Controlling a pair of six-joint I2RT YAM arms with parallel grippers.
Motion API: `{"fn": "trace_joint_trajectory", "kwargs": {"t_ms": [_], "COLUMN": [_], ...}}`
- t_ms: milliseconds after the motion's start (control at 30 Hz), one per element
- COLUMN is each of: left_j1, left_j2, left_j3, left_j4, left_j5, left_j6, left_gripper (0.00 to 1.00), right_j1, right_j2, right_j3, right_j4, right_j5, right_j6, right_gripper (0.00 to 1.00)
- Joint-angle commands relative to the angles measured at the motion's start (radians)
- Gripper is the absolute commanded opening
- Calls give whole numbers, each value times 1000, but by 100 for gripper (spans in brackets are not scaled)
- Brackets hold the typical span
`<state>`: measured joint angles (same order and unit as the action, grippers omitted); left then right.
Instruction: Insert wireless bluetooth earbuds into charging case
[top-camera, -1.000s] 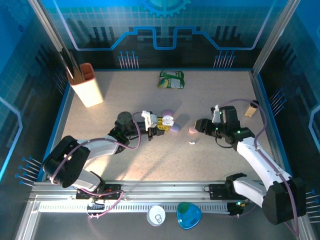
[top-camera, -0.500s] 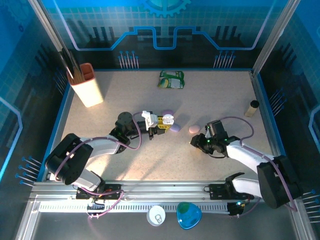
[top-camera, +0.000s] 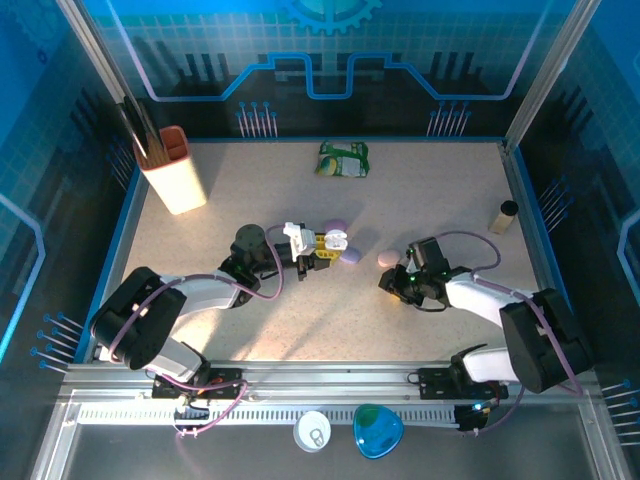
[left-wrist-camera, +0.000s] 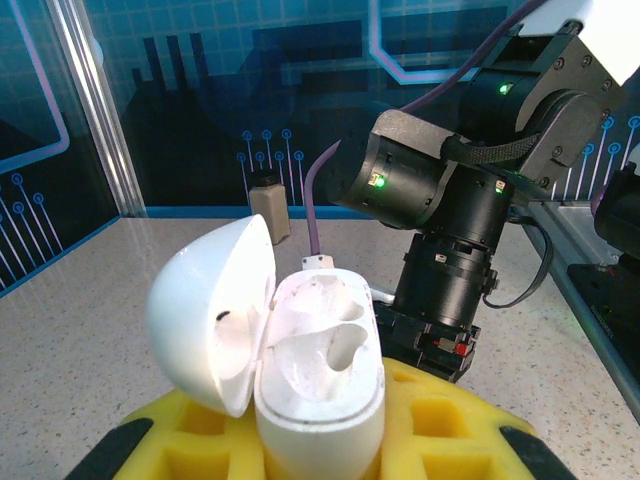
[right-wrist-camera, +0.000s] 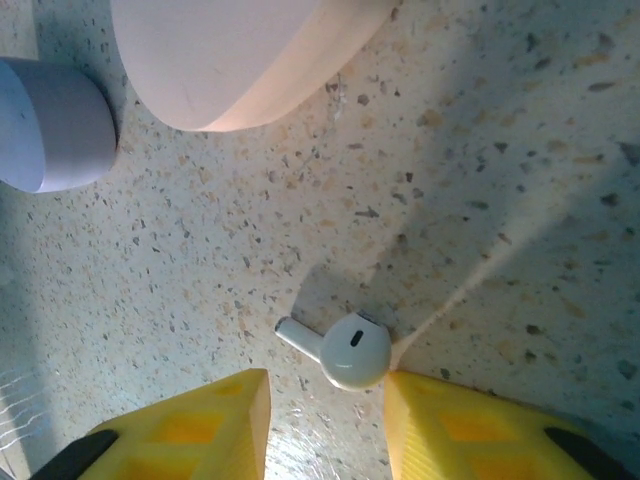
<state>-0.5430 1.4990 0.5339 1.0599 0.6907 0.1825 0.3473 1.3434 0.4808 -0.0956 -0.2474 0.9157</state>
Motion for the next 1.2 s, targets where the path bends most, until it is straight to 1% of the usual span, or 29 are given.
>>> {"fn": "trace_joint_trajectory", "kwargs": {"t_ms": [0, 400, 700, 867, 1167], "left_j1": [1, 1, -1, -1, 0], "left_j2": [-19, -17, -13, -11, -9], "left_j3": [-11, -20, -17, -17, -18], "left_j4": [13, 19, 18, 21, 18], "left_j5": [-3, -3, -3, -3, -3], "left_j6": [4, -4, -5, -5, 1], "left_gripper": [1, 2, 2, 2, 3], "right_j1": [2, -17, -24, -25, -23], "right_j2": [30, 72, 76, 93, 133], "right_j3": [38, 78, 88, 90, 116], "right_j4": [64, 42, 23, 31, 20], "right_j5": [-4, 16, 31, 39, -1], "right_j6": [-22, -95, -106, -110, -136], "right_gripper": [35, 34, 28, 29, 30]}}
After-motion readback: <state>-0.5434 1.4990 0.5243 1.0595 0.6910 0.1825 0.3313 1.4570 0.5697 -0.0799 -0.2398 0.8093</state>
